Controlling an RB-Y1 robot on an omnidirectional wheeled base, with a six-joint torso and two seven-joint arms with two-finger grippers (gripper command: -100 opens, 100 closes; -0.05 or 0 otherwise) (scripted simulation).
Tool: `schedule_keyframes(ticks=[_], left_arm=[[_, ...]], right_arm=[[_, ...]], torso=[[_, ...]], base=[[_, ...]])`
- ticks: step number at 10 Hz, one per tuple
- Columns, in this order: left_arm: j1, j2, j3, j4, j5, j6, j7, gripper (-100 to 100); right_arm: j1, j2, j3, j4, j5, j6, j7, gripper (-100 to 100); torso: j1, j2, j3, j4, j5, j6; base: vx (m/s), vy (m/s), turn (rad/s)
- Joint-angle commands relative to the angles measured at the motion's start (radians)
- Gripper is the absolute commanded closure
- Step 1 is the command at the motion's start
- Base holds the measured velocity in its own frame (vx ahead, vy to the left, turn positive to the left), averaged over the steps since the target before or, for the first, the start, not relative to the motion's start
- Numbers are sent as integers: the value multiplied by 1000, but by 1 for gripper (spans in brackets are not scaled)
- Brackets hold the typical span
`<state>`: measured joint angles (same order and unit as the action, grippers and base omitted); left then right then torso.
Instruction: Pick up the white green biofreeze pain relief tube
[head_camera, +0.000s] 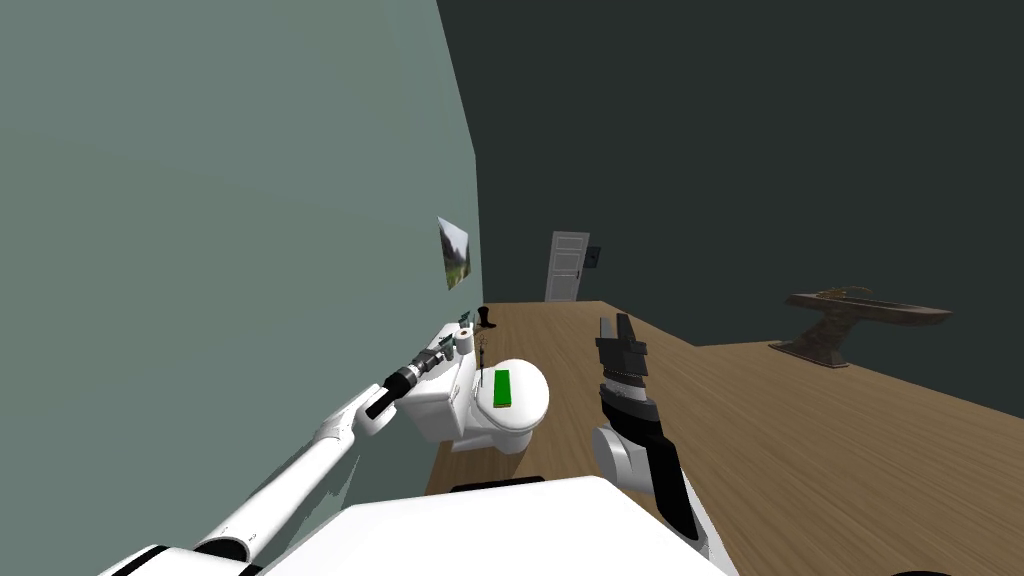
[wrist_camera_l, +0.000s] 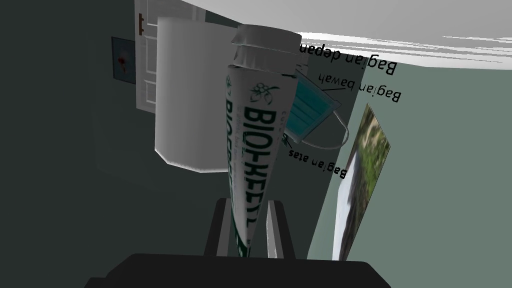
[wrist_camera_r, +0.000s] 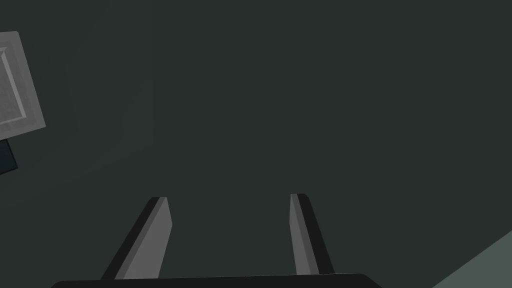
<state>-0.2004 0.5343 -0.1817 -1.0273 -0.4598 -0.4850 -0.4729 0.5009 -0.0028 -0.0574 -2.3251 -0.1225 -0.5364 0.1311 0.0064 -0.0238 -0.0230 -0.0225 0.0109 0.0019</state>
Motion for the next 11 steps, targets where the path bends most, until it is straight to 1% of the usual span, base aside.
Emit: schedule_keyframes(ticks=[1,2,3,4,5,6,7,8,9,10,11], left_arm=[[50,2,1,-50,-4,14,4,100],[52,2,1,-74,-4,14,4,100],[95,9,23,-111,-25,33,21,100],[117,9,23,-137,-25,33,21,100],[130,9,23,-155,-25,33,21,100],[130,9,23,-165,-25,33,21,100],[176,16,45,-208,-46,52,37,100],[200,16,45,-233,-46,52,37,100],[209,16,45,-257,-46,52,37,100],[252,24,67,-294,-66,71,53,100],[277,24,67,-313,-66,71,53,100]], right_arm=[[0,0,0,0,0,0,0,0],[0,0,0,0,0,0,0,0],[0,0,0,0,0,0,0,0],[0,0,0,0,0,0,0,0],[0,0,0,0,0,0,0,0],[0,0,0,0,0,0,0,0],[0,0,0,0,0,0,0,0],[0,0,0,0,0,0,0,0],[0,0,0,0,0,0,0,0],[0,0,0,0,0,0,0,0],[0,0,0,0,0,0,0,0]], torso=[[0,0,0,0,0,0],[1,1,-1,-2,1,-1],[1,2,0,-2,2,0],[2,1,-1,-2,1,0],[2,-1,-2,-3,2,-1],[3,0,-2,-4,2,-1],[2,0,-2,-3,2,0],[2,-1,-2,-4,2,-1],[3,-2,-3,-4,2,-1],[3,-1,-2,-3,2,-1],[3,-2,-3,-4,2,-1]], base=[[34,2,6],[5,3,15],[43,2,-50],[57,6,-34],[28,5,0],[5,1,7],[46,-5,-60],[62,8,-32],[33,7,9],[55,-1,-60],[63,6,-25]])
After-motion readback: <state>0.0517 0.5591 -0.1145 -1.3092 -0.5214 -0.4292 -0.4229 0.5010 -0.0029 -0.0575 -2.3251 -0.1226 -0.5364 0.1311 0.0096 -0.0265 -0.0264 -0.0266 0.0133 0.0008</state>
